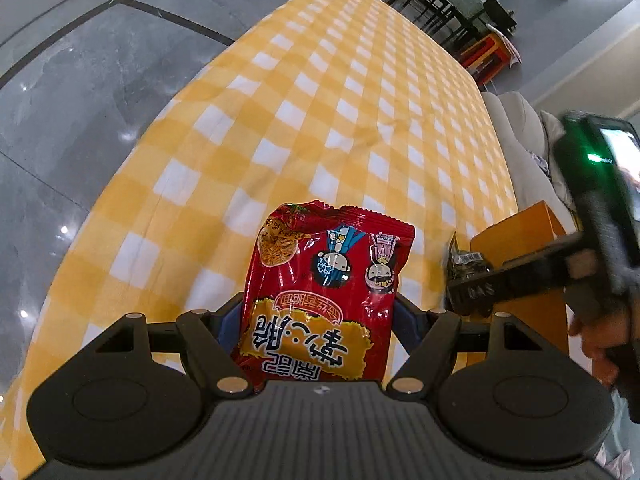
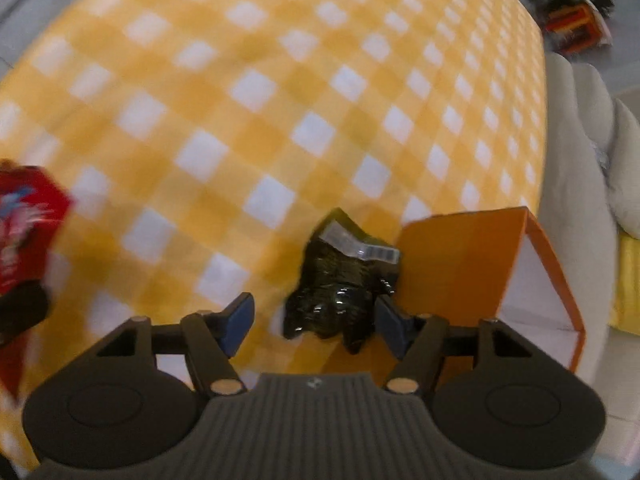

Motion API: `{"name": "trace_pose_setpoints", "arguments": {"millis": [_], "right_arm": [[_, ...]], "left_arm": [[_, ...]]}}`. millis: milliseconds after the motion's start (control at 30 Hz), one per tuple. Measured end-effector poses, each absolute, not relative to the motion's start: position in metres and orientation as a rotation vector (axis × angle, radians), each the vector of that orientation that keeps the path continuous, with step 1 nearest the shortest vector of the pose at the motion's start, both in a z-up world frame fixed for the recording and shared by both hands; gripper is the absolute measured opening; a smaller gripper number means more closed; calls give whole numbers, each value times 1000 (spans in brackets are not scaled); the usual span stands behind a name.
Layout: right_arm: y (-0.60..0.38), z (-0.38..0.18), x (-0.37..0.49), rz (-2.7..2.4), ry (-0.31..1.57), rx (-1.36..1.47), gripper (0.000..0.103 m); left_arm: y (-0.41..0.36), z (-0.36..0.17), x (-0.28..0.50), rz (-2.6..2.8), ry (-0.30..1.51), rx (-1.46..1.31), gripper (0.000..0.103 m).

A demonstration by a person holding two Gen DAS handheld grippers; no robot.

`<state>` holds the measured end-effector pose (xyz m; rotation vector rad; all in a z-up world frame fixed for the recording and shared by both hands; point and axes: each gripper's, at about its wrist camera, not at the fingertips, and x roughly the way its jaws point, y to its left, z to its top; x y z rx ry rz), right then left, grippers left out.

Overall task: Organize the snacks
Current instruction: 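Grasp the dark green pouch with the right tool while the left tool holds the red bag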

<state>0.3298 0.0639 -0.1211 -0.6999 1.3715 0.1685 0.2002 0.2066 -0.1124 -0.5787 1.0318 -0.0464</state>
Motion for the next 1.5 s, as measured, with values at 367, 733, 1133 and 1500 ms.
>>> {"name": "trace_pose_setpoints", "arguments": {"millis": [367, 733, 1133, 1500], "right_arm": [[70, -148, 329, 109, 1335, -807, 51], [65, -114, 313, 349, 1388, -645, 0], [46, -117, 318, 189, 1293, -741, 36], [53, -147, 323, 184, 1282, -785, 42]], "left_arm": [[205, -106, 200, -37, 1023, -539, 85], [199, -108, 201, -55, 1045, -516, 85], [190, -111, 204, -83, 1068, -477, 85], [188, -114, 207, -95, 1089, -449, 85]]}}
